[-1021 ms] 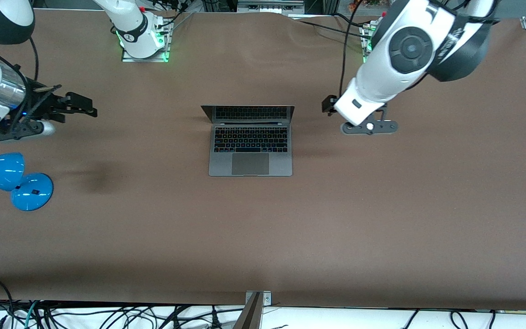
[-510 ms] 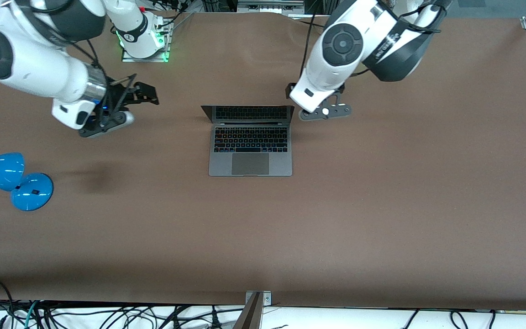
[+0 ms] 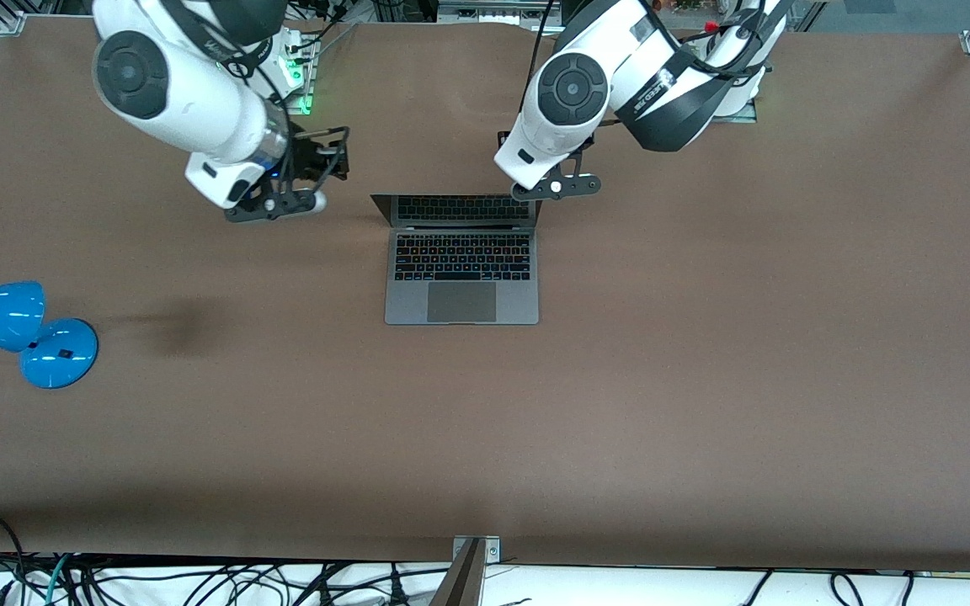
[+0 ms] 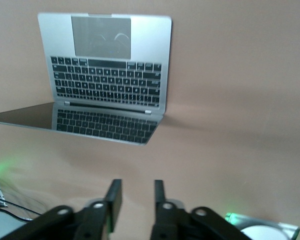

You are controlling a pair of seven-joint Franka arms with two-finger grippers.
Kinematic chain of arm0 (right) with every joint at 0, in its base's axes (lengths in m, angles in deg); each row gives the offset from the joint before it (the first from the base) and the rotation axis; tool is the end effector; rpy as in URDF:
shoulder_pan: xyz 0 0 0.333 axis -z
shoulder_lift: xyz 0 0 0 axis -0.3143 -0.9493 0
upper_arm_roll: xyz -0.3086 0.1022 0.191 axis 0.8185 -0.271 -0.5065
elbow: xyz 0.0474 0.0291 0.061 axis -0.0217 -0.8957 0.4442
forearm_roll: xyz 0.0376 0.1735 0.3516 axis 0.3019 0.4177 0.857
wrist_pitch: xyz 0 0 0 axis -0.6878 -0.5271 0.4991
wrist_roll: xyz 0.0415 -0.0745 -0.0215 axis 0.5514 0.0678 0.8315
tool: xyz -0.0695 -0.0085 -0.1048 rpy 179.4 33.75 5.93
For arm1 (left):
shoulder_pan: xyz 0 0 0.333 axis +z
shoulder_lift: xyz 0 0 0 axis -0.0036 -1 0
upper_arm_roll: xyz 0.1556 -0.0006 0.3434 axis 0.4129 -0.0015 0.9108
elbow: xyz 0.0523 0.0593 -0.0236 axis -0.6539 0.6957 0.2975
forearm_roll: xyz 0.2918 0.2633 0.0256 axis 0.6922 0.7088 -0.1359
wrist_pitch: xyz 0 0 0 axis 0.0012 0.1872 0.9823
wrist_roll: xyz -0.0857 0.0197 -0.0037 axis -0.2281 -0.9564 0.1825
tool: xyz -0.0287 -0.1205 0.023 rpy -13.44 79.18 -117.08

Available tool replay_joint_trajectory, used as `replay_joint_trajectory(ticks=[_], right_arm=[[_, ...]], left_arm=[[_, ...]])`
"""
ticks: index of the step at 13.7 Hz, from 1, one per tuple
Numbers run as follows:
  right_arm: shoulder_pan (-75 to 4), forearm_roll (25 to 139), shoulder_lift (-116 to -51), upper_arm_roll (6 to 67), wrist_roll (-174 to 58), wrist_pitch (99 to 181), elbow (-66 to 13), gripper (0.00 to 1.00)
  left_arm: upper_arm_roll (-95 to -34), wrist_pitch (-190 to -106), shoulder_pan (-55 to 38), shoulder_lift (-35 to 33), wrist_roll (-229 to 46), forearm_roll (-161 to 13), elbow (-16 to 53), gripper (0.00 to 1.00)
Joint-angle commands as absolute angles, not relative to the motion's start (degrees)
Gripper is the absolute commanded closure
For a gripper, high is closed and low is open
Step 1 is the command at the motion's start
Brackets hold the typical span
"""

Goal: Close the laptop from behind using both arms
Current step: 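Reach both grippers over the laptop screen's back edge, then push the screen's back with both grippers, tilting it toward the keyboard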

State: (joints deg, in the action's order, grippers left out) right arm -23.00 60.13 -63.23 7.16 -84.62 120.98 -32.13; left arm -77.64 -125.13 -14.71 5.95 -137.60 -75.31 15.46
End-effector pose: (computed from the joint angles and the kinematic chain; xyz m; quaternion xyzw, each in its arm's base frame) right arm 0.4779 0.2885 0.5271 -0.9838 -0.0329 0.1537 0.0856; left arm 0.4354 -0.4371 0.4618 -0.9712 -0.0711 0.2276 0.0044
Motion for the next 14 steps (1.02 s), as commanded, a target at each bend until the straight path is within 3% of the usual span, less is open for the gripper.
replay_joint_trajectory(ticks=[1, 2, 14], right_arm=[[-23.1, 60.9, -63.4, 4.6, -87.5, 121.1, -34.9, 0.95], [-23.1, 60.9, -63.5, 4.2, -87.5, 121.1, -36.0, 0.99], [-26.0, 62.0, -70.0, 4.1, -86.8, 125.7, -40.1, 1.0]], left_arm=[[-77.5, -124.9, -17.3, 4.7, -142.9, -76.7, 15.2, 0.95], [-77.6, -124.9, -17.4, 3.6, -142.9, -77.6, 14.7, 1.0], [-75.1, -130.1, -15.3, -4.3, -137.7, -81.9, 12.1, 1.0]])
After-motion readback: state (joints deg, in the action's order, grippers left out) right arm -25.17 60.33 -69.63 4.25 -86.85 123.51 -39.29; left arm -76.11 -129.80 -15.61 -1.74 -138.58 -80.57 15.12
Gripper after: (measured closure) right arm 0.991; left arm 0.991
